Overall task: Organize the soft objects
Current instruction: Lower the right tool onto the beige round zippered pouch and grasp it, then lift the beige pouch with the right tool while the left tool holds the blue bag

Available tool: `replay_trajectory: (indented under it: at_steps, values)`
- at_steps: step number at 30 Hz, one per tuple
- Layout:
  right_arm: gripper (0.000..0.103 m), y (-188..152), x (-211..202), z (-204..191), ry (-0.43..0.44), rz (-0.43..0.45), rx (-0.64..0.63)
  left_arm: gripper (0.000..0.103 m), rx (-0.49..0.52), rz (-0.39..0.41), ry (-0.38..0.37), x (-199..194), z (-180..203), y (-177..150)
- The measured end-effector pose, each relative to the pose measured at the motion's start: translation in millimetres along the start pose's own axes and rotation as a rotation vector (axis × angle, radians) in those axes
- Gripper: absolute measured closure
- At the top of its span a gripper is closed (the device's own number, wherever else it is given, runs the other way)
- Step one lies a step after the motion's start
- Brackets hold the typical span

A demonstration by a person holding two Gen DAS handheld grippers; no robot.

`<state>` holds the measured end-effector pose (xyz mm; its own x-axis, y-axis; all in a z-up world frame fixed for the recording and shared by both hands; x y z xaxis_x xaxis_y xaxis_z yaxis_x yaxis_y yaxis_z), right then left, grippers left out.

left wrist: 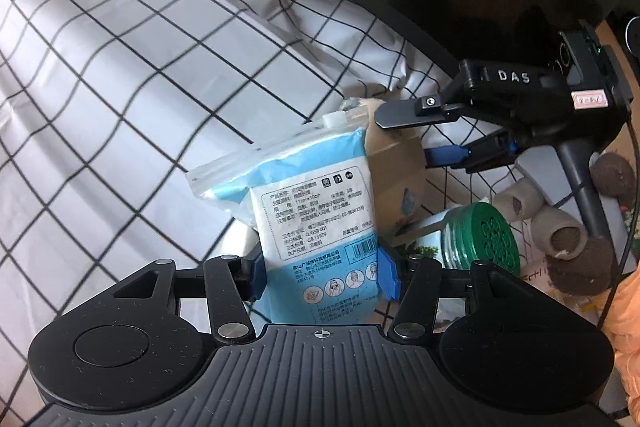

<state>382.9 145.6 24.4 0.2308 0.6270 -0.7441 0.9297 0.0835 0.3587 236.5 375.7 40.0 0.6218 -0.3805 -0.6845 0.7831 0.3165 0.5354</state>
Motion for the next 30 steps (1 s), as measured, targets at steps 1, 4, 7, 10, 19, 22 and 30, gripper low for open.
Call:
replay_trajectory:
  at_steps: [1, 4, 7, 10, 19, 22, 30]
  values:
    - [0.02, -0.5, -4.2, -4.8, 0.007, 0.0, -0.018, 0.045, 0.001, 0.0, -0.005, 0.7, 0.9, 0.2]
    - [0.022, -3.5, -26.9, -31.1, 0.041, 0.017, -0.129, 0.046, -0.006, 0.002, -0.02, 2.6, 0.3, 0.9]
    - [0.025, -10.6, -50.6, -63.2, 0.092, 0.024, -0.257, 0.046, -0.017, 0.011, -0.02, 3.6, -1.1, 0.5]
    - [0.028, -17.3, -51.7, -85.7, 0.035, 0.003, -0.378, 0.046, -0.044, 0.023, -0.023, 1.5, -5.6, -0.3]
    - [0.033, -7.3, -10.1, -65.9, -0.013, -0.054, -0.3, 0.047, -0.094, 0.052, -0.007, -11.0, -17.5, -5.0]
    - [0.031, -6.4, 6.9, -60.9, -0.018, -0.077, -0.305, 0.047, -0.096, 0.054, 0.0, -11.3, -17.6, -5.7]
    - [0.054, -17.6, -18.6, -78.0, -0.016, -0.114, -0.408, 0.047, -0.107, 0.061, 0.02, -13.1, -18.4, -7.5]
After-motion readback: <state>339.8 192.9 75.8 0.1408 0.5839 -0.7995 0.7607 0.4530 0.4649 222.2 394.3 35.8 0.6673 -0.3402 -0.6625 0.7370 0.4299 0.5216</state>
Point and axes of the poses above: each gripper's, at about its wrist camera, not at the fingertips, and x roughly the way its jaws point, z to its right, y to its top, the point moved 1 cm from there along x, roughly the way its jaws point, and after that the axes turned 7 degrees about z, right-handed, at the moved point
